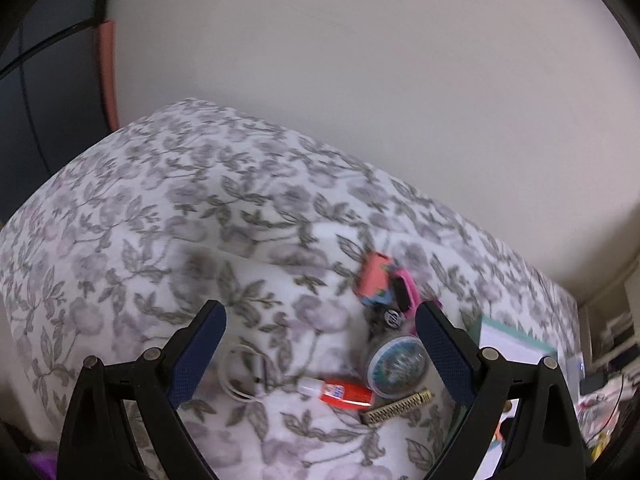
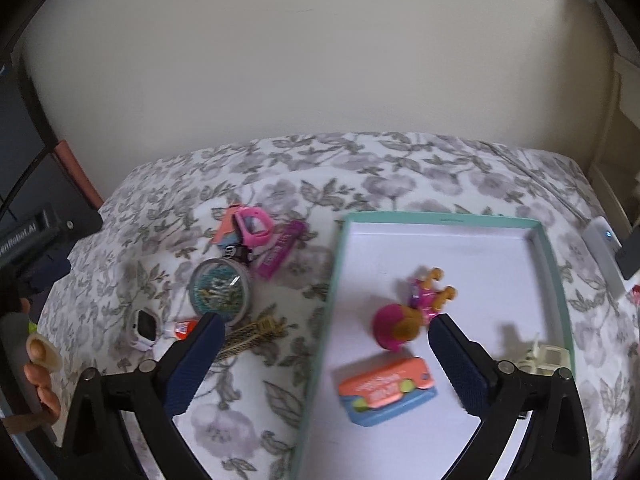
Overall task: Organize rigid objects
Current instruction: 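Move both tools back toward the remaining toys beside the tray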
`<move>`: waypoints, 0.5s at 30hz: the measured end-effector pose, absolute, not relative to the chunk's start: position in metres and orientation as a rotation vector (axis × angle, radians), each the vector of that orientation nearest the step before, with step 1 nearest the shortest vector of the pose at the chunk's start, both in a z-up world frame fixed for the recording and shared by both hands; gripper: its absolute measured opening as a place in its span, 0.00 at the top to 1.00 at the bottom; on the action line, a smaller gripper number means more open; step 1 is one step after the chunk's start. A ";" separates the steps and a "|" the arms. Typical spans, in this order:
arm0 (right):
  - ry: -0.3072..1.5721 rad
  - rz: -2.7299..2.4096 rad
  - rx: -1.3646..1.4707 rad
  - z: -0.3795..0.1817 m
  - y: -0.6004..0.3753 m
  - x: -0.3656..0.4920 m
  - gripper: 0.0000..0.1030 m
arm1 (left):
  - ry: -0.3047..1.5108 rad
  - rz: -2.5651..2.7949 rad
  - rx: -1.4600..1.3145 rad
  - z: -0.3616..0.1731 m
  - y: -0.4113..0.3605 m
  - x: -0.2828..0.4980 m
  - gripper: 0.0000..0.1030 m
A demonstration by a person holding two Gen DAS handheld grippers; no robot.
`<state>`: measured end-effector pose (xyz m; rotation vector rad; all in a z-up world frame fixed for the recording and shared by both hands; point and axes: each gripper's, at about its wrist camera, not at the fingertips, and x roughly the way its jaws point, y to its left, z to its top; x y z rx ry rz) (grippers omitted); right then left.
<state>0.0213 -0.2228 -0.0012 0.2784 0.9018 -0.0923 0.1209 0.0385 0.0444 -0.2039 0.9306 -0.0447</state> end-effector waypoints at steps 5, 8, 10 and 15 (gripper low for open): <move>0.930 -0.069 0.246 -0.005 -0.205 0.030 0.00 | 0.932 0.024 -0.249 0.044 0.066 0.126 0.06; 0.951 -0.053 0.246 -0.010 -0.195 0.037 0.00 | 0.965 0.059 -0.241 0.034 0.072 0.130 0.06; 0.968 -0.043 0.234 -0.014 -0.188 0.042 0.00 | 1.002 0.077 -0.228 0.023 0.073 0.133 0.06; 1.011 -0.030 0.198 -0.029 -0.169 0.055 0.00 | 1.130 0.084 -0.189 -0.016 0.065 0.142 0.06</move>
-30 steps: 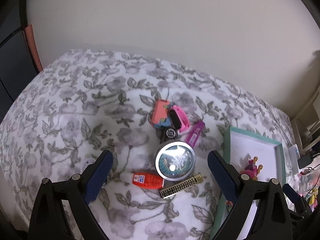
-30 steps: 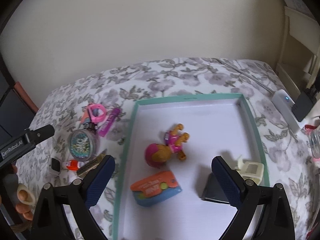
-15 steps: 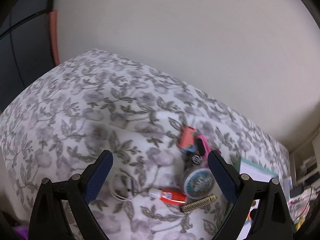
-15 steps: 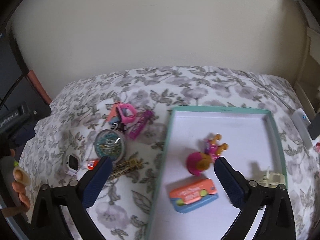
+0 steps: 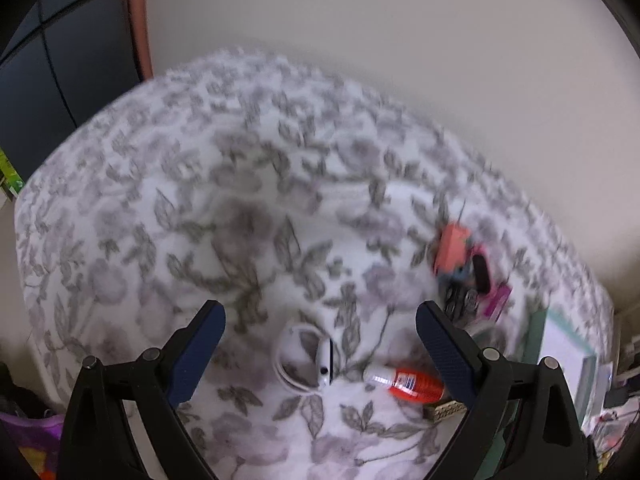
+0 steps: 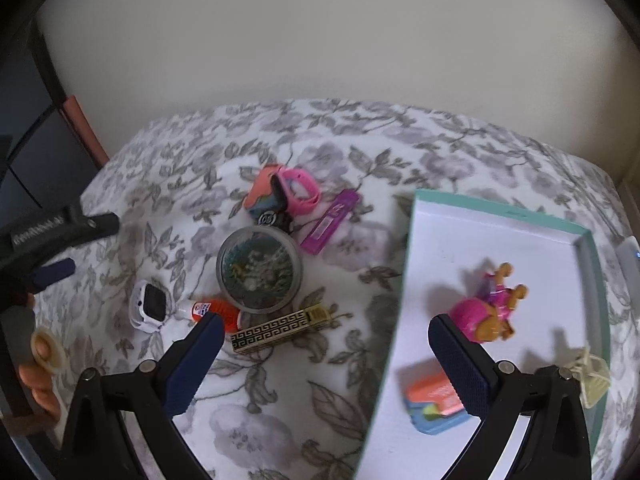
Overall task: Organize rigid objects
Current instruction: 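Move both tools back toward the remaining toys beside the tray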
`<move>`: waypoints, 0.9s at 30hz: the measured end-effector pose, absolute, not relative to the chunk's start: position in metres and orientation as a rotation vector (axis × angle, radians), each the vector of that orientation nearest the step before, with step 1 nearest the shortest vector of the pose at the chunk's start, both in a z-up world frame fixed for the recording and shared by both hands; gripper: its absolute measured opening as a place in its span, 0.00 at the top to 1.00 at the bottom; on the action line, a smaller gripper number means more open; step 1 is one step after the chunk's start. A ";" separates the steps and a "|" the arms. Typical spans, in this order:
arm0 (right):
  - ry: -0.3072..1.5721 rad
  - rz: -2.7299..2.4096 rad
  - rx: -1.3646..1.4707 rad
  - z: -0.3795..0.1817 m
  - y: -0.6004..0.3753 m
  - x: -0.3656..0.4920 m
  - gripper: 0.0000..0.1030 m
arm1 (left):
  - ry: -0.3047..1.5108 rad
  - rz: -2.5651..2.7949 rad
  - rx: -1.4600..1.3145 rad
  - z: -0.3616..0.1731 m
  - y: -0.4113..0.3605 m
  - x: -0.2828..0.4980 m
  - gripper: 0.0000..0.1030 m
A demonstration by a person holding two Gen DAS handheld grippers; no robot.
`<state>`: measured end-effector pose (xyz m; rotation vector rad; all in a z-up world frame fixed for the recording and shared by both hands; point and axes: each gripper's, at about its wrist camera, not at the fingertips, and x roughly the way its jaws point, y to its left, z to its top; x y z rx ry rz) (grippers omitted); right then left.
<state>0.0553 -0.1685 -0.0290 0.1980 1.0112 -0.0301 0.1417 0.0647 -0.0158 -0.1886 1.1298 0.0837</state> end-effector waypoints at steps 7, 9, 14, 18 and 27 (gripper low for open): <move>1.058 -0.023 0.196 -0.053 -0.150 0.077 0.00 | 1.245 0.039 -0.119 -0.054 0.041 0.145 0.06; 1.067 -0.032 0.189 -0.058 -0.146 0.082 0.00 | 1.265 0.030 -0.107 -0.060 0.037 0.145 0.06; 1.078 -0.062 0.159 -0.071 -0.142 0.091 0.00 | 1.290 0.022 -0.065 -0.069 0.028 0.146 0.06; 1.077 -0.064 0.134 -0.079 -0.139 0.095 0.00 | 1.295 0.028 -0.042 -0.071 0.026 0.147 0.06; 1.118 -0.046 0.048 -0.079 -0.135 0.096 0.00 | 1.297 0.008 -0.021 -0.068 0.016 0.145 0.06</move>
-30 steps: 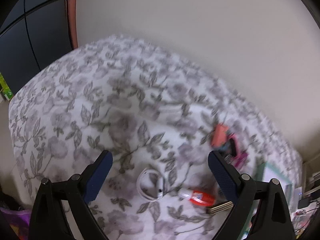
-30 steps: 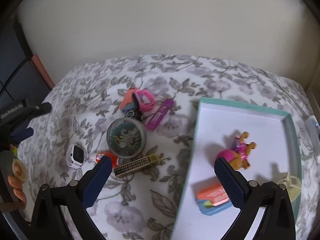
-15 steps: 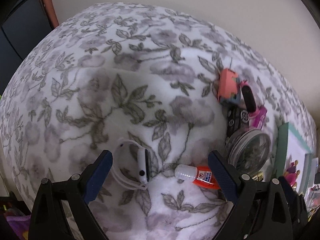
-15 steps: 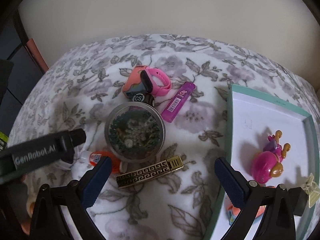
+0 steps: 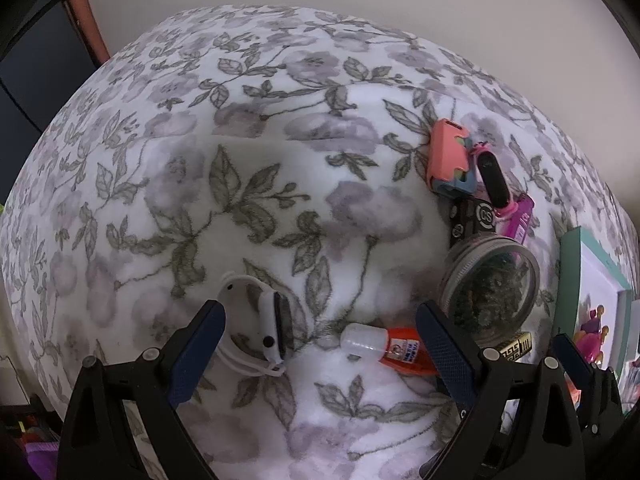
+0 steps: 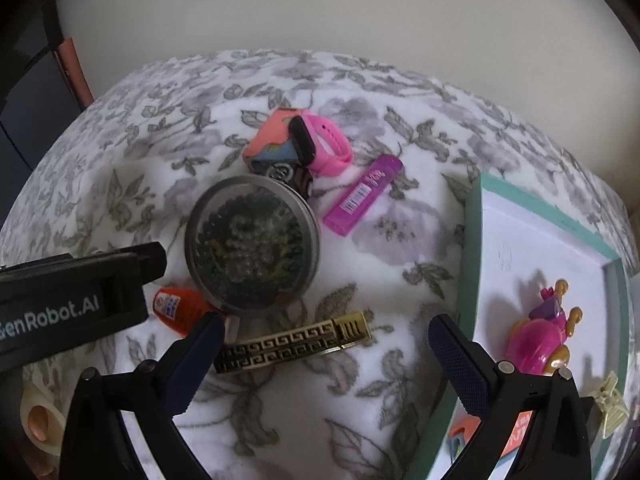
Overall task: Organize rigid objects
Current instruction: 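Lower the left tool toward the red glue bottle while the right tool approaches the gold bar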
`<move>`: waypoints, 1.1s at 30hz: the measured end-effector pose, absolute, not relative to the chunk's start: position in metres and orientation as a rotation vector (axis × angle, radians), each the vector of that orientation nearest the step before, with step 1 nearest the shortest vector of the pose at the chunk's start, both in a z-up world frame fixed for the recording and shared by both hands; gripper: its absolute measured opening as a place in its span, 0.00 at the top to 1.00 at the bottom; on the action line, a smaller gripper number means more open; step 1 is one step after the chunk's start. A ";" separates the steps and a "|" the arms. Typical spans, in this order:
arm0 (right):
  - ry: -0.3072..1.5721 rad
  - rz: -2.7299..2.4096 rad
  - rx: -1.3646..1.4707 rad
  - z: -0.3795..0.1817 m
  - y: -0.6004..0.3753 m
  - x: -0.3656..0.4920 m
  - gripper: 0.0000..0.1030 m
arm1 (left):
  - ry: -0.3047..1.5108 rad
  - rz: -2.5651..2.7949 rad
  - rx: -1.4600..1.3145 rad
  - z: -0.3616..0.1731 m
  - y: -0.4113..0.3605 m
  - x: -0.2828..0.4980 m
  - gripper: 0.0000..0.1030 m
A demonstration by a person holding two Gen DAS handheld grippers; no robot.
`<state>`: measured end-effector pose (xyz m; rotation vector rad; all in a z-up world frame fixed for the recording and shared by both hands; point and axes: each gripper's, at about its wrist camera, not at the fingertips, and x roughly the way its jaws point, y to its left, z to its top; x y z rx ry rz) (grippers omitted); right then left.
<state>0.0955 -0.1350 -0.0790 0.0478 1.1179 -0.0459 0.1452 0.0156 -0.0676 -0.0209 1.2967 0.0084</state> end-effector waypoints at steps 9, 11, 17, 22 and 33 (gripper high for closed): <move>1.185 0.013 -0.037 -0.081 -0.132 0.091 0.01 | 1.295 -0.032 0.053 -0.070 -0.007 0.139 0.06; 1.197 0.036 -0.060 -0.081 -0.131 0.089 0.01 | 1.291 -0.032 0.070 -0.070 -0.011 0.137 0.06; 1.213 0.077 -0.073 -0.076 -0.132 0.086 0.01 | 1.272 -0.011 0.099 -0.071 -0.016 0.135 0.06; 1.218 0.111 -0.097 -0.070 -0.133 0.083 0.01 | 1.267 -0.018 0.127 -0.070 -0.020 0.131 0.06; 1.184 0.080 -0.095 -0.047 -0.164 0.077 0.01 | 1.262 -0.120 0.178 -0.071 -0.042 0.124 0.06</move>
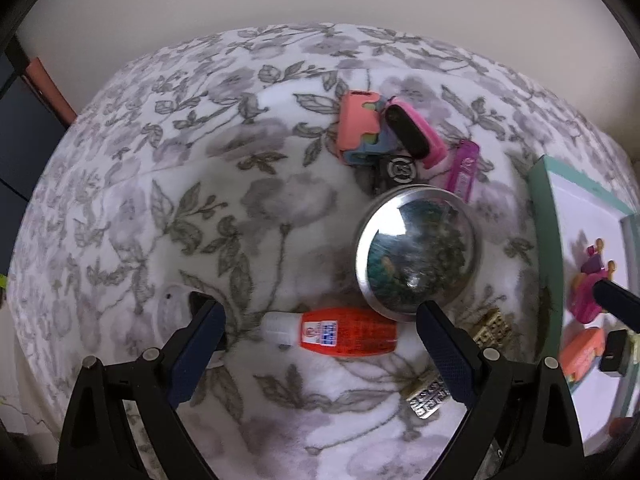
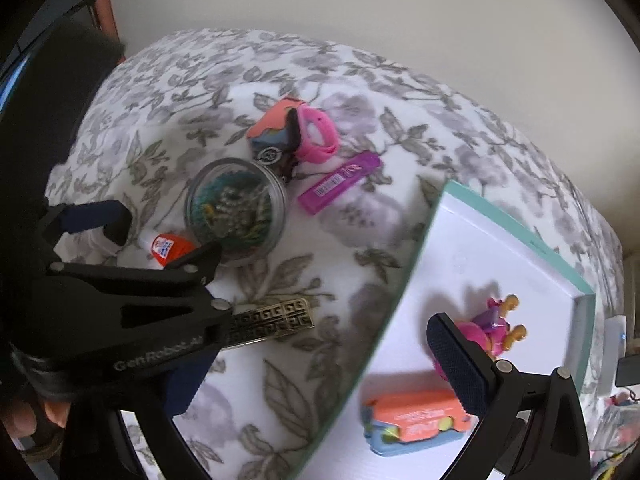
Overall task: Organize rigid objects
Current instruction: 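Lower the left tool toward the red glue bottle while the right tool approaches the gold bar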
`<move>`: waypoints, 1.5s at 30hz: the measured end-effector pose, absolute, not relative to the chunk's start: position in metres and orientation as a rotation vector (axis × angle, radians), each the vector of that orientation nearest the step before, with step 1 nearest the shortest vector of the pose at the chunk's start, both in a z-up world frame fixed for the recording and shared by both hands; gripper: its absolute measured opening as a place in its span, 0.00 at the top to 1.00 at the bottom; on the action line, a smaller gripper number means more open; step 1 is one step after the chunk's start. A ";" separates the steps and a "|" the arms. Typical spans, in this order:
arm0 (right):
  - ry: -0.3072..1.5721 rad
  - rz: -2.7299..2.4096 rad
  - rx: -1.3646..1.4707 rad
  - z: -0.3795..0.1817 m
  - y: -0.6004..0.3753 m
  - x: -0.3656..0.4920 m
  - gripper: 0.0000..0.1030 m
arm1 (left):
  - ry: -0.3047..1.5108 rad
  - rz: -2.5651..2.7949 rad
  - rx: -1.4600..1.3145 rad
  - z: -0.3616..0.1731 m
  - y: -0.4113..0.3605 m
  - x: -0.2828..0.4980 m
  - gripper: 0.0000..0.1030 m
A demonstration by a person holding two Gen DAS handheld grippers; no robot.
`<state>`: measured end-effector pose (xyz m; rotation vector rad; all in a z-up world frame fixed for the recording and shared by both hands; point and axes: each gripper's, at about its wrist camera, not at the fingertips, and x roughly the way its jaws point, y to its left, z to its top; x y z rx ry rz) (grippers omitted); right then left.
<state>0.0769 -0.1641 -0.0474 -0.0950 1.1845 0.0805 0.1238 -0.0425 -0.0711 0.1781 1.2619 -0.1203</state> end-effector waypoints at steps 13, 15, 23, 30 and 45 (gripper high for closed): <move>1.198 0.100 -0.192 -0.053 -0.161 0.071 0.01 | 1.280 -0.107 0.267 -0.075 -0.043 0.120 0.06; 1.200 0.100 -0.212 -0.054 -0.160 0.070 0.01 | 1.285 -0.089 0.289 -0.078 -0.040 0.121 0.06; 1.190 0.084 -0.191 -0.050 -0.167 0.070 0.01 | 1.310 -0.066 0.386 -0.083 -0.039 0.118 0.06; 1.180 0.093 -0.130 -0.049 -0.163 0.072 0.01 | 1.312 -0.016 0.487 -0.079 -0.030 0.112 0.06; 1.230 0.116 0.063 -0.056 -0.158 0.081 0.13 | 1.313 0.063 0.278 -0.054 0.020 0.128 0.06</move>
